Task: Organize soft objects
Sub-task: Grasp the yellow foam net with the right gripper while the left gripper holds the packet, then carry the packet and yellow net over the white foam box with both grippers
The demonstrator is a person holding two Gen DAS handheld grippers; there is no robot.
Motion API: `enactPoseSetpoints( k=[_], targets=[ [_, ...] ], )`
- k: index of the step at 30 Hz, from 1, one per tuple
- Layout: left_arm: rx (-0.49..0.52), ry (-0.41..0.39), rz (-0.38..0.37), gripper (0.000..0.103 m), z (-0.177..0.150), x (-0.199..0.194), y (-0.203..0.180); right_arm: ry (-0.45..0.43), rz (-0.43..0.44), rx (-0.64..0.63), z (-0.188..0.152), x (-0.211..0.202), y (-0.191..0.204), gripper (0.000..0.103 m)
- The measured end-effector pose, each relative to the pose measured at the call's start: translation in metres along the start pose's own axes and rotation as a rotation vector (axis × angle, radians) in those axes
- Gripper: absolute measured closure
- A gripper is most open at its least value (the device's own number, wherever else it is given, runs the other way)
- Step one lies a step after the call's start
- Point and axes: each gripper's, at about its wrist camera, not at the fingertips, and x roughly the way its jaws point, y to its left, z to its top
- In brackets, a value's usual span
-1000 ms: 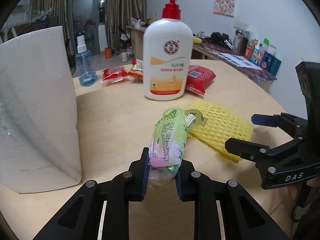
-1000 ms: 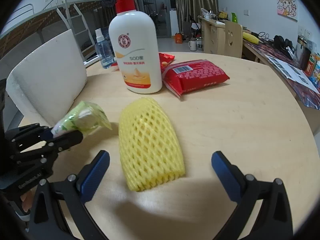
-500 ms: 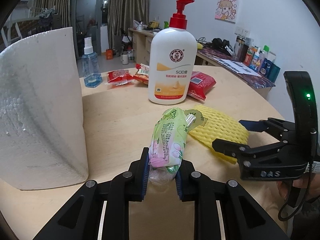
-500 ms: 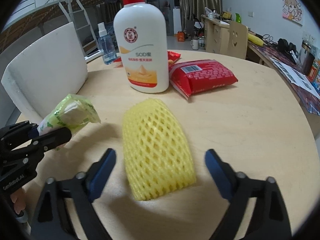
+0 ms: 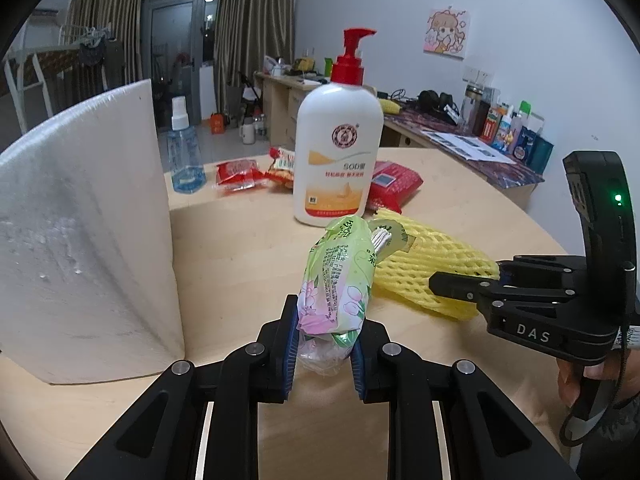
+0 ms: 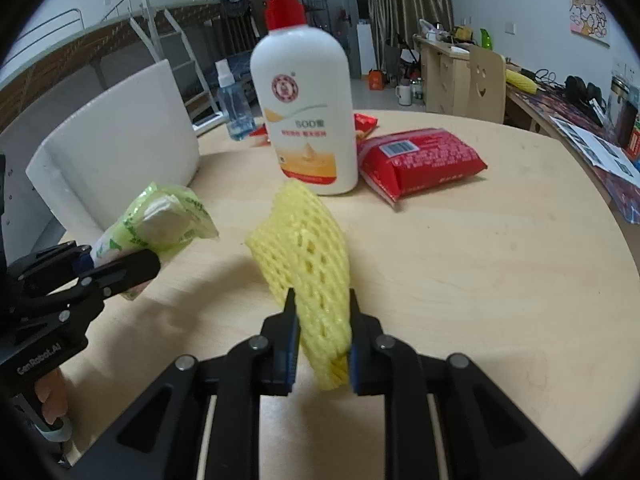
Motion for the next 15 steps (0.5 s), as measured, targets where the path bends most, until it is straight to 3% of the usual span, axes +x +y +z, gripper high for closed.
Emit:
enactPoseSetpoints(
  k=[15],
  targets=[
    [0.014, -0.081, 0.004, 0.079, -0.015, -0.058, -0.013, -0.135, -0.004, 0.009, -0.031, -0.067, 0.025, 0.08]
  ],
)
